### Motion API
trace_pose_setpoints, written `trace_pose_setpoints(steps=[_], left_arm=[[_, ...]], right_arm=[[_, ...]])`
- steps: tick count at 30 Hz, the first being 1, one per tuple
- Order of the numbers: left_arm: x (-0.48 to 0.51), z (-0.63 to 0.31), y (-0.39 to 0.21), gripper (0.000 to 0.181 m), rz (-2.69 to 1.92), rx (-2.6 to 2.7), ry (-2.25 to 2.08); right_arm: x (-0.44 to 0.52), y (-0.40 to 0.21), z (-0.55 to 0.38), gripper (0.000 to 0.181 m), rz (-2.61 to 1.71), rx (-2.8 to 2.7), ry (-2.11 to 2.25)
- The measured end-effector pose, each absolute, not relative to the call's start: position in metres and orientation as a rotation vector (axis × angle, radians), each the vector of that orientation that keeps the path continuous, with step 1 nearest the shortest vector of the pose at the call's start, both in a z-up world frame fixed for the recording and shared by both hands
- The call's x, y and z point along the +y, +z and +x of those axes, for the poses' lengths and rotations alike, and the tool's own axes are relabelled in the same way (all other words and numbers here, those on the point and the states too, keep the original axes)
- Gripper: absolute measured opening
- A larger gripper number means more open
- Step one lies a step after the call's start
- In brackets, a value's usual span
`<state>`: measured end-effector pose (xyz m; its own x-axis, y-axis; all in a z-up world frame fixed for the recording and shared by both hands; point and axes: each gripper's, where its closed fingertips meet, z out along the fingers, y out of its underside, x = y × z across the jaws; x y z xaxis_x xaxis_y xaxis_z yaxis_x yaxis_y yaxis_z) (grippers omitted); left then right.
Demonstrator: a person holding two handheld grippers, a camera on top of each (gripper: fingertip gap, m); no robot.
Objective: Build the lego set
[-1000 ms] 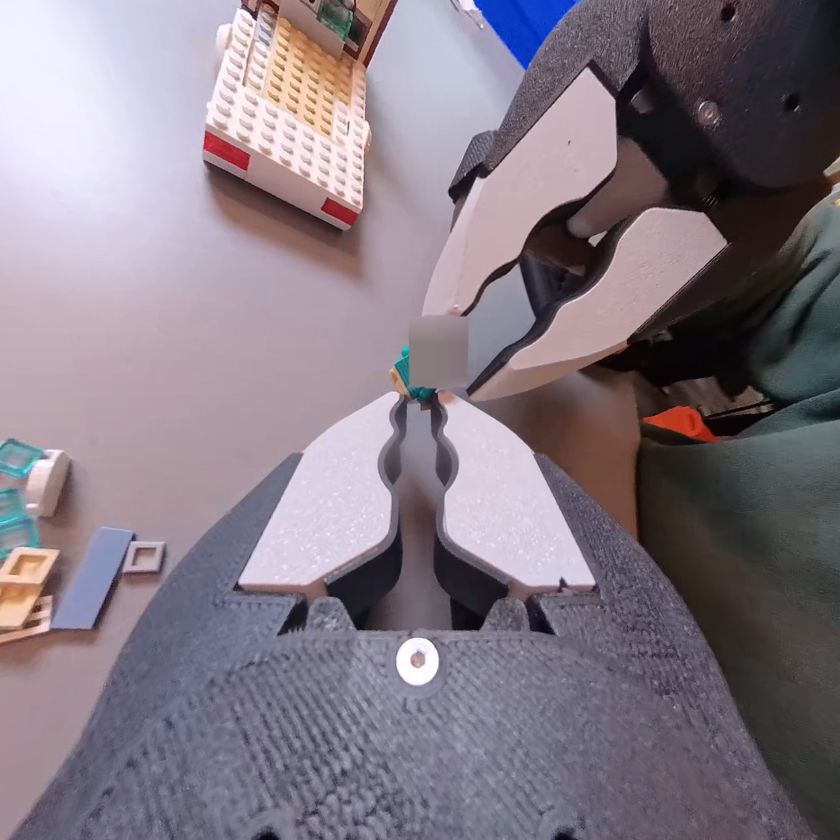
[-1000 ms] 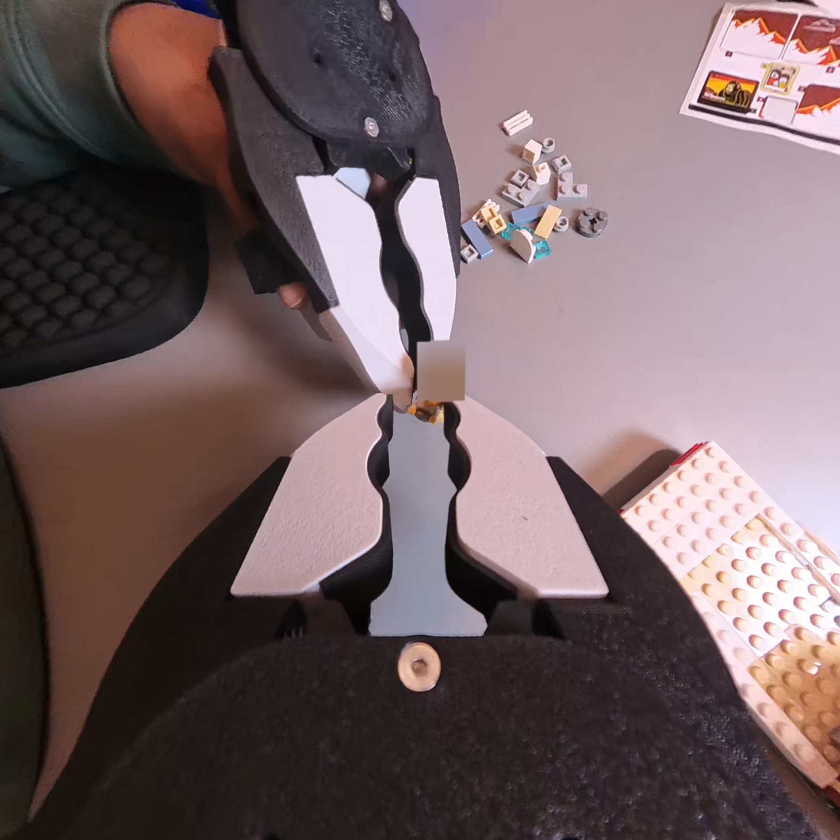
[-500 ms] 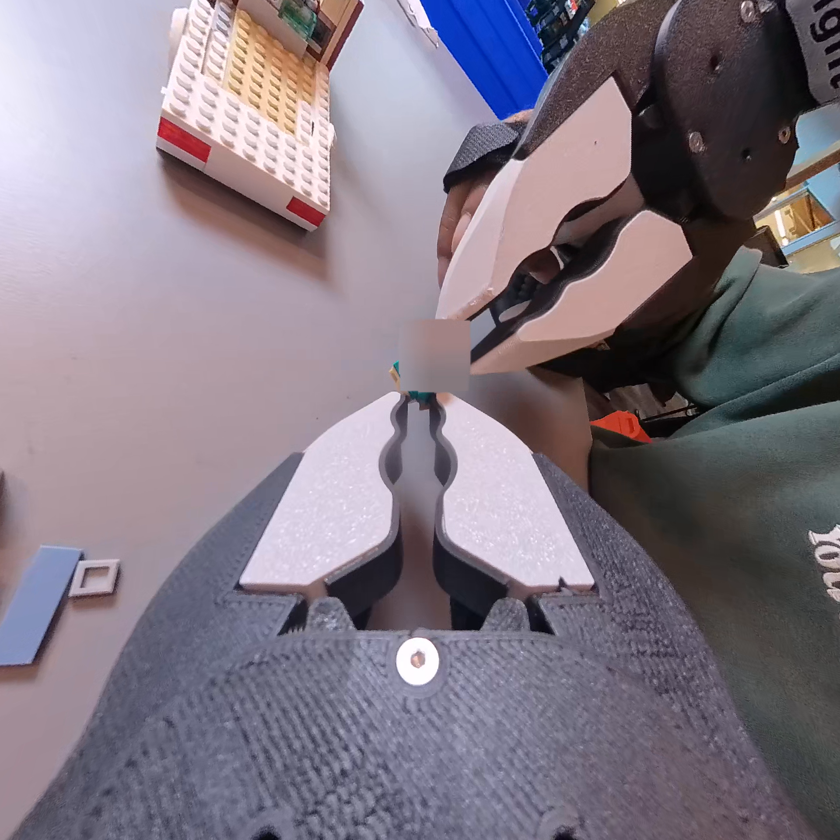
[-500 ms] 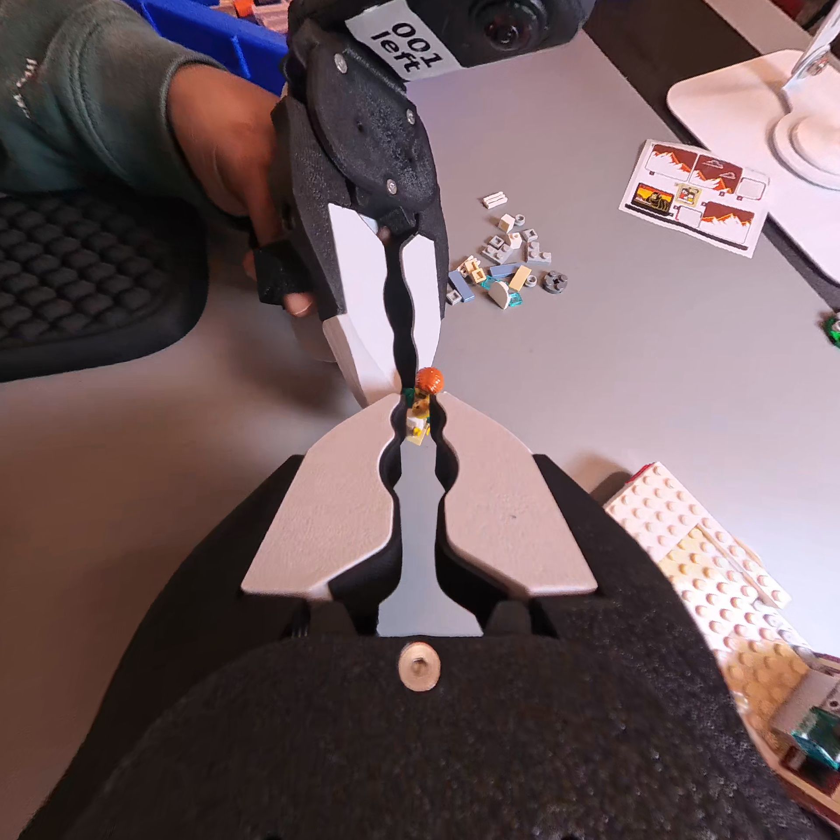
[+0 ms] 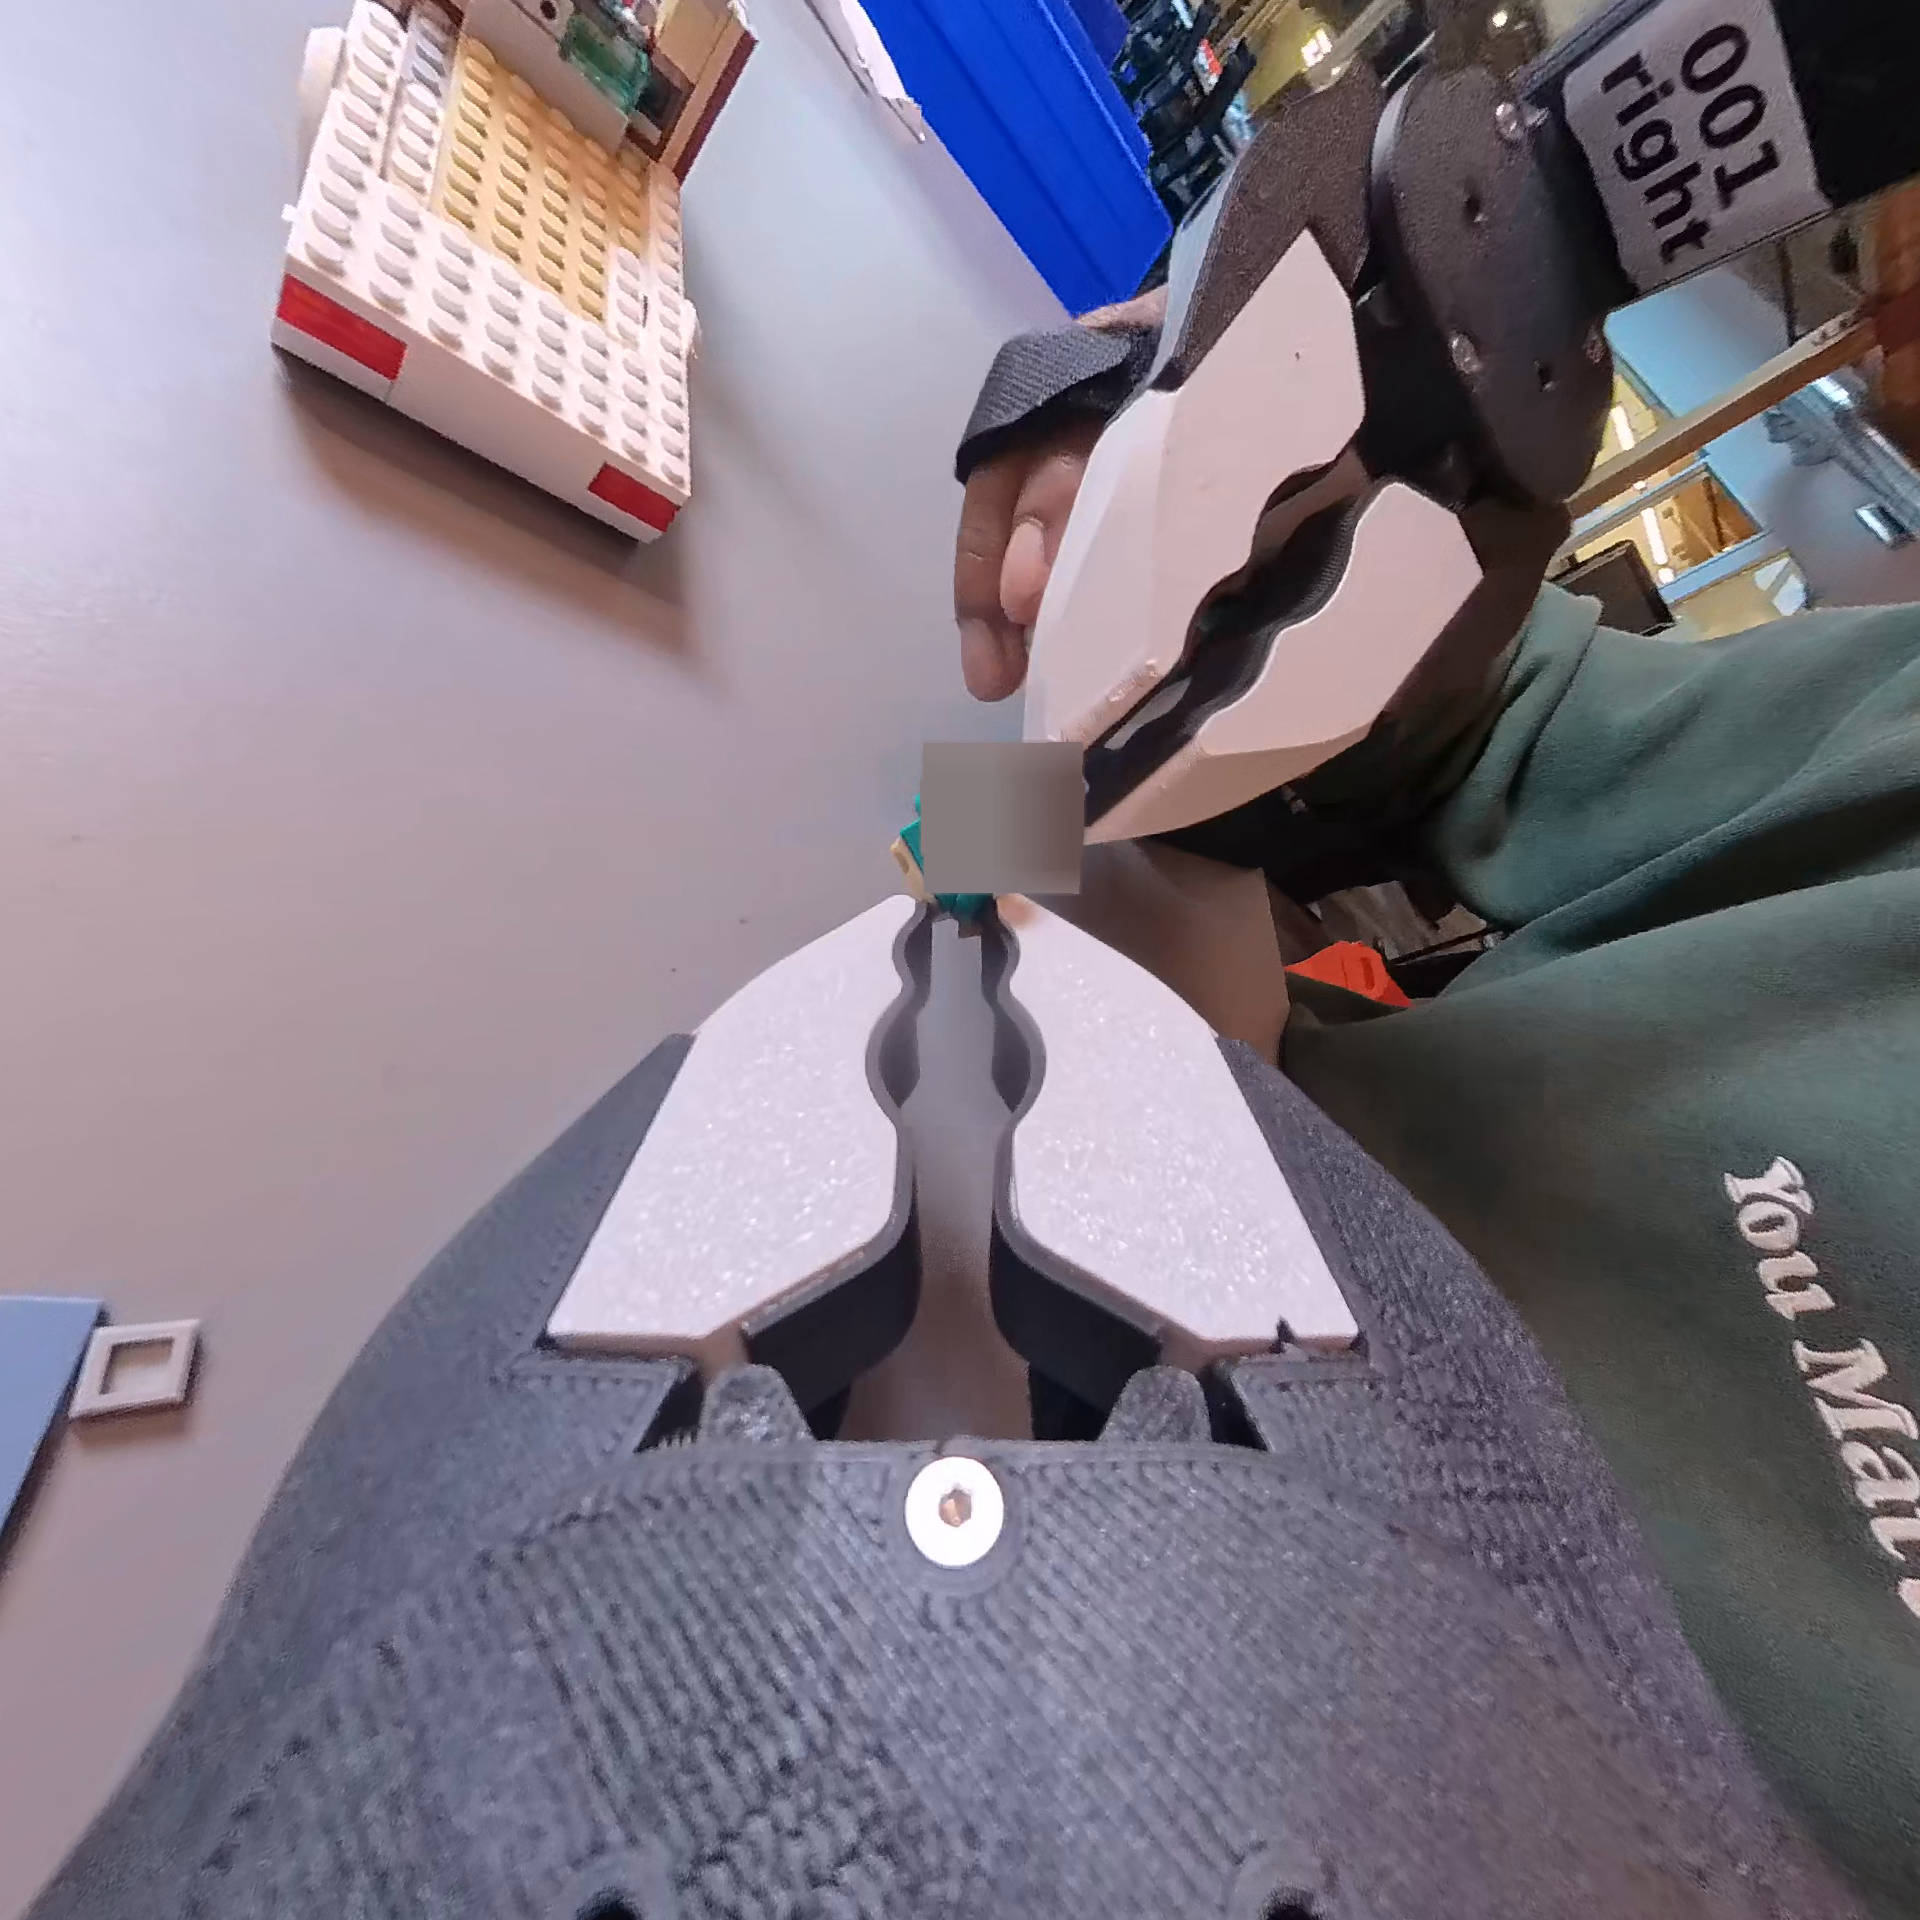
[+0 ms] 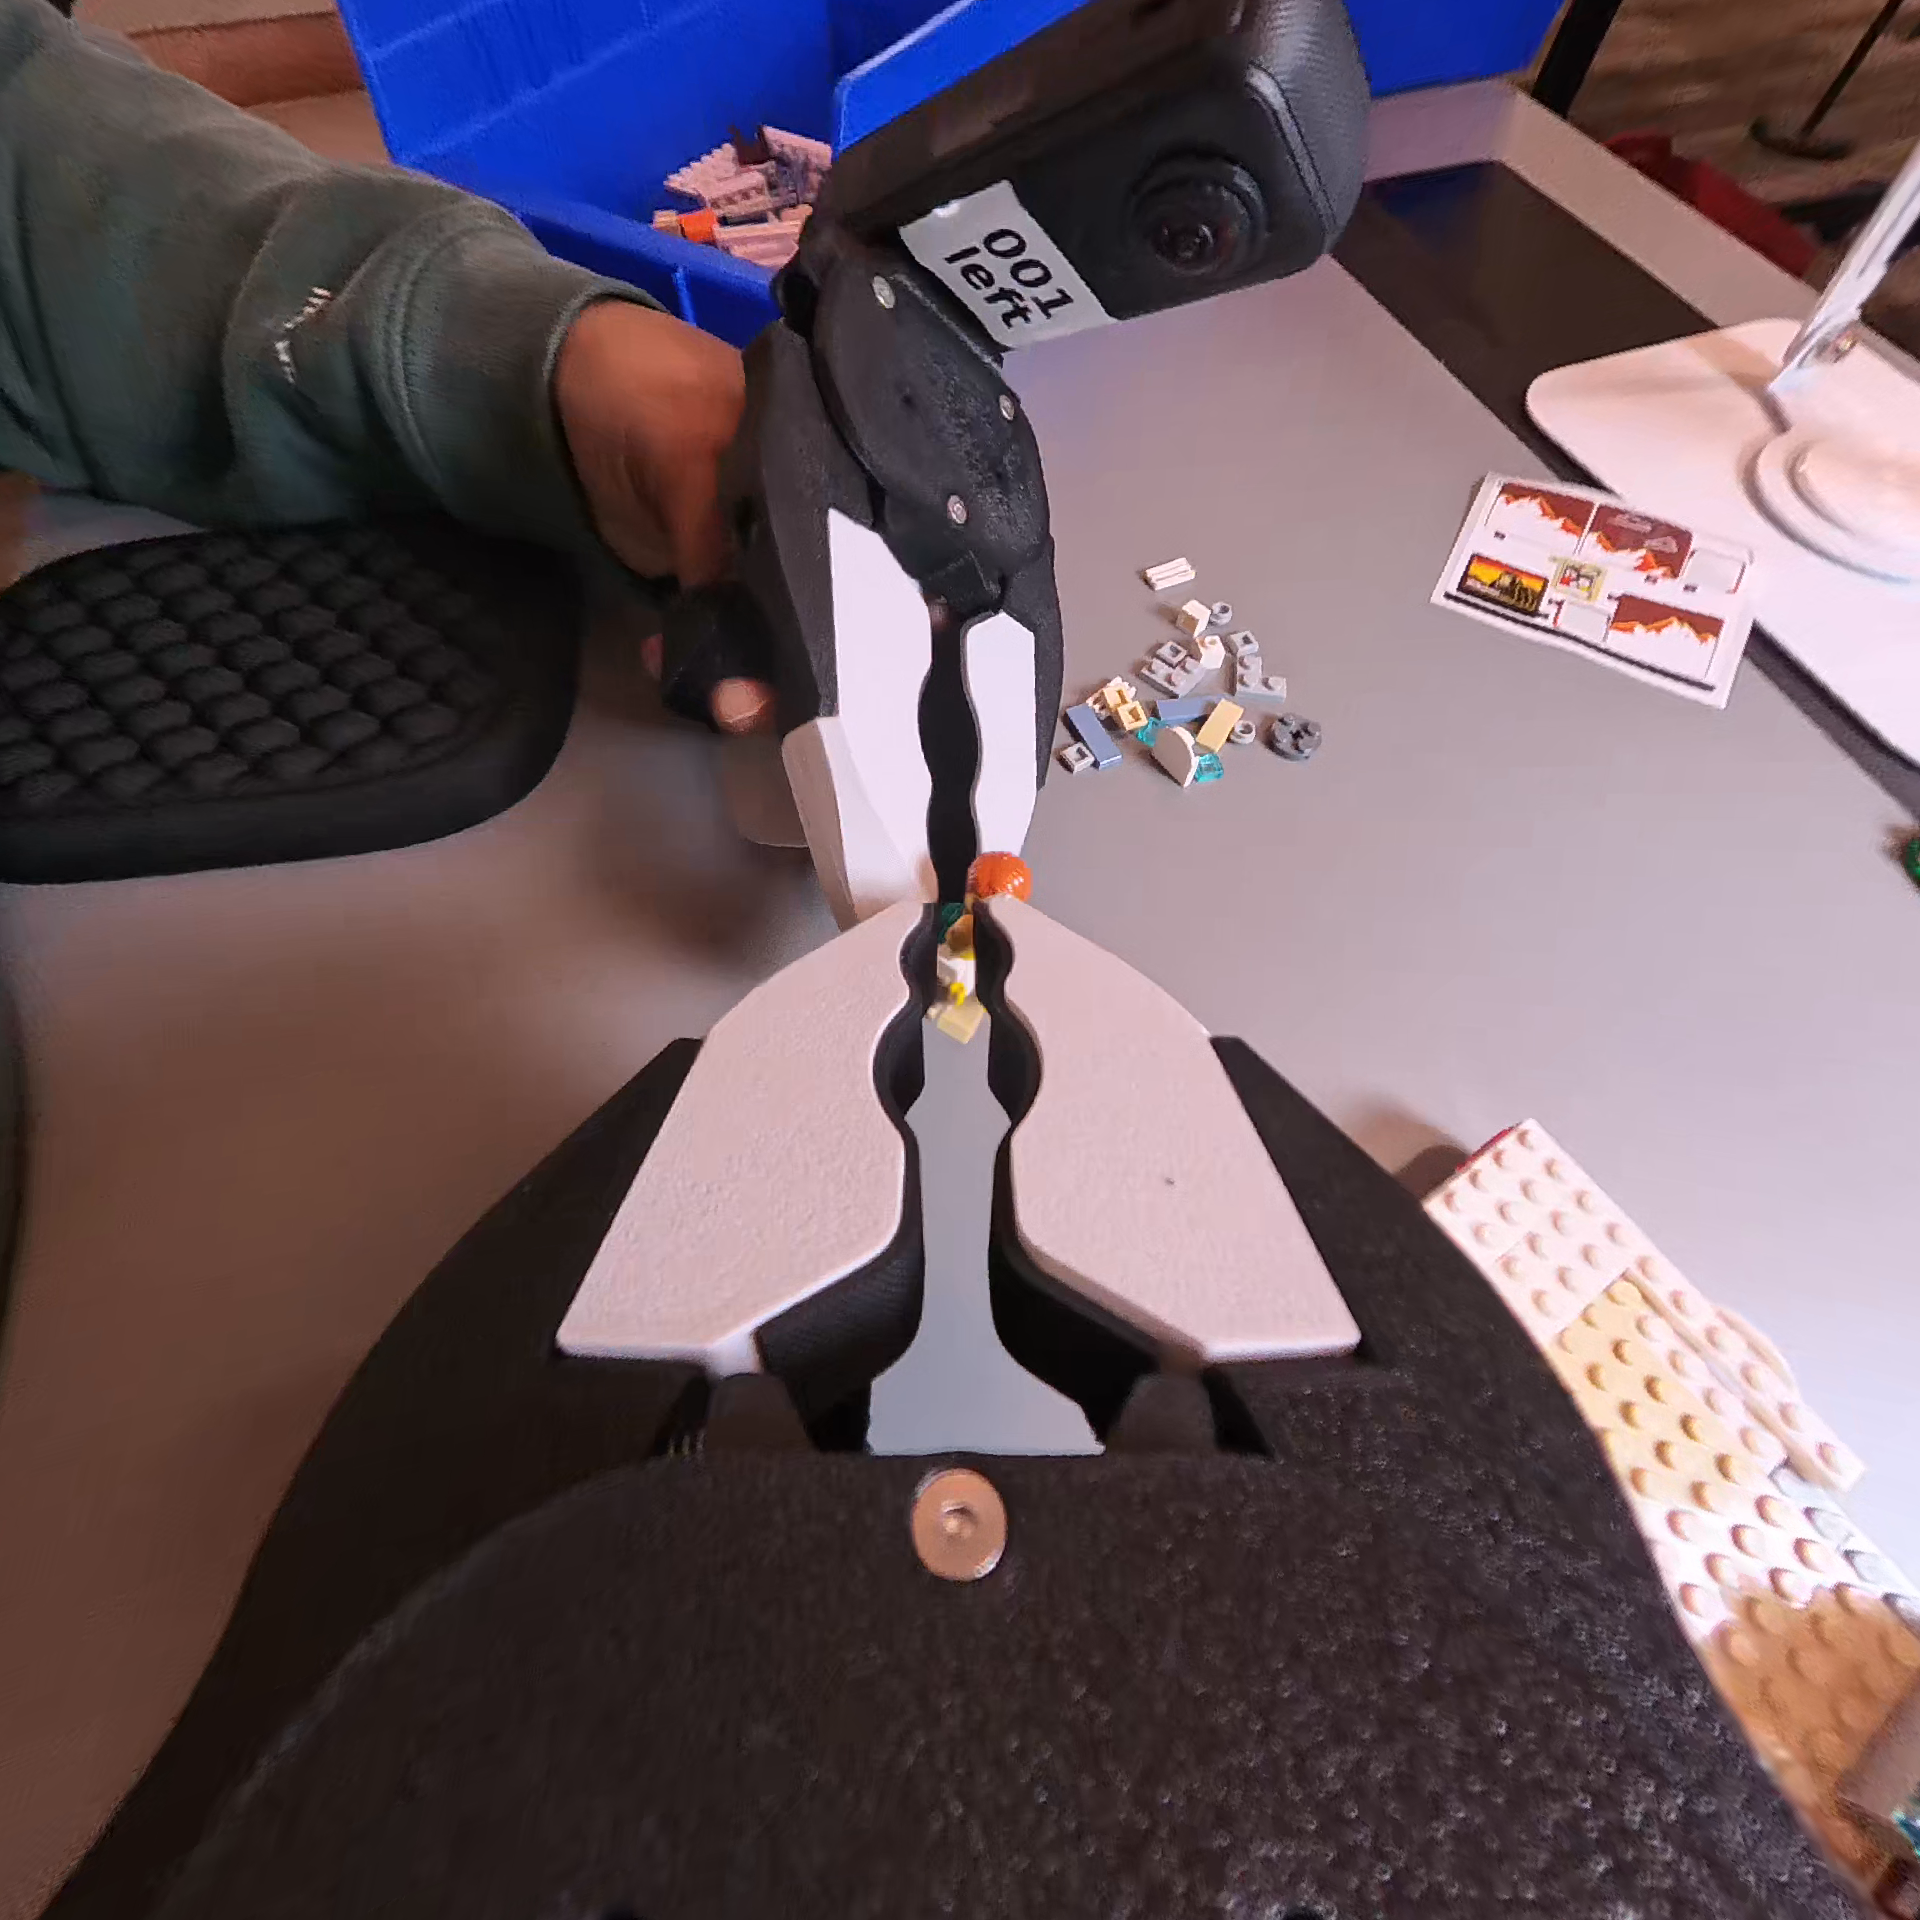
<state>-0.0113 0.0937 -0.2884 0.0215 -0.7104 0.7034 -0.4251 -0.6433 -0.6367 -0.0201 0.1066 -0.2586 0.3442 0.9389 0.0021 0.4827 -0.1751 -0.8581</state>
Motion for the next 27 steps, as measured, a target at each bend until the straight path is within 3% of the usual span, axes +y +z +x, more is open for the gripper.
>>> trace_pose_setpoints(steps=[15, 20, 27], left_arm=[[0.071, -0.014, -0.269, 0.008, -1.975, 1.213, -1.911], [0.063, -0.016, -0.264, 0.008, -1.956, 1.240, -1.996], [0.053, -0.021, -0.246, 0.008, -1.843, 1.275, -2.117]], right_arm=[[0.077, -0.246, -0.024, 0.023, -1.453, -1.642, 0.426], [0.074, -0.247, -0.025, 0.023, -1.360, -1.765, 0.257], [0.068, -0.230, -0.026, 0.021, -1.334, -1.743, 0.343]])
